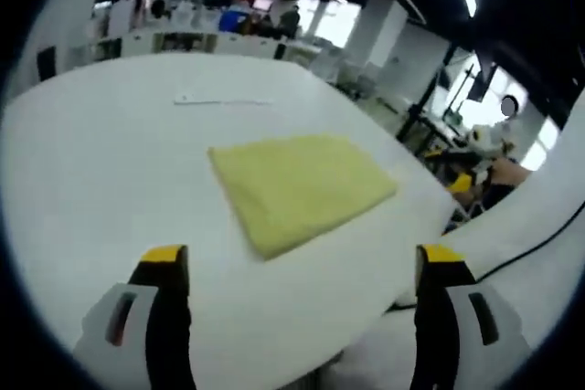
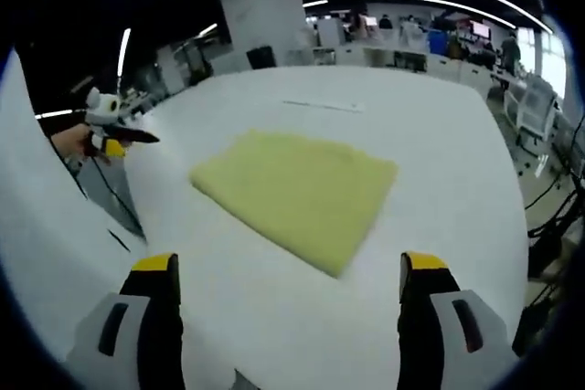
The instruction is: Fold the garment on the visible template until the final outline fits inside the template.
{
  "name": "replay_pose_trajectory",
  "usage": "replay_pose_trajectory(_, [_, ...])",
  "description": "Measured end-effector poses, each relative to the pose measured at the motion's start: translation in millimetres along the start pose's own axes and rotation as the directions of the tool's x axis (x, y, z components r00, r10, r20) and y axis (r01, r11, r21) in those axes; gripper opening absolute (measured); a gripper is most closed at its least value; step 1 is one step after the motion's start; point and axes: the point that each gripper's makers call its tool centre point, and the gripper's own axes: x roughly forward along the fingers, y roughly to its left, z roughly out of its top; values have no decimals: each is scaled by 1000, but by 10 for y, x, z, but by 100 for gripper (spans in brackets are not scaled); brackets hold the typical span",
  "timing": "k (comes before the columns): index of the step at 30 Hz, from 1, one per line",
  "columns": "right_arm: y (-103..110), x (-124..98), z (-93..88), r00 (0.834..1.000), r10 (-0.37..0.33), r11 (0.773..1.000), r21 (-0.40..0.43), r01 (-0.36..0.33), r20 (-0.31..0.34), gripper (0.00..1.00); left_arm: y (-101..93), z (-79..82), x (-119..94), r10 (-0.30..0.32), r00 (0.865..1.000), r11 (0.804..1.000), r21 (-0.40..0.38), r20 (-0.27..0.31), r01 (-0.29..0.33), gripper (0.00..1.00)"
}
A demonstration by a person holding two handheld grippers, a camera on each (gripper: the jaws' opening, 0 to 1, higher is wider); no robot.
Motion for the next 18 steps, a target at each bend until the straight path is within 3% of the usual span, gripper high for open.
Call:
replay_pose_trajectory(11, [-45, 42, -39, 1000, -9, 1000, 27, 9, 1, 99, 39, 28, 109, -7, 1000, 1000, 19, -20, 8, 99])
replay_pose_trajectory(15, [-91, 103, -111, 1000, -2, 1000, 28, 2, -5, 87, 87, -32, 179, -7, 1000, 1000, 17, -28, 7, 96])
replay_pose_trajectory(18, [-154, 200, -189, 1000, 0, 1000, 28, 0, 7, 80, 158, -143, 286, -3, 999, 1000, 9, -40, 3, 87])
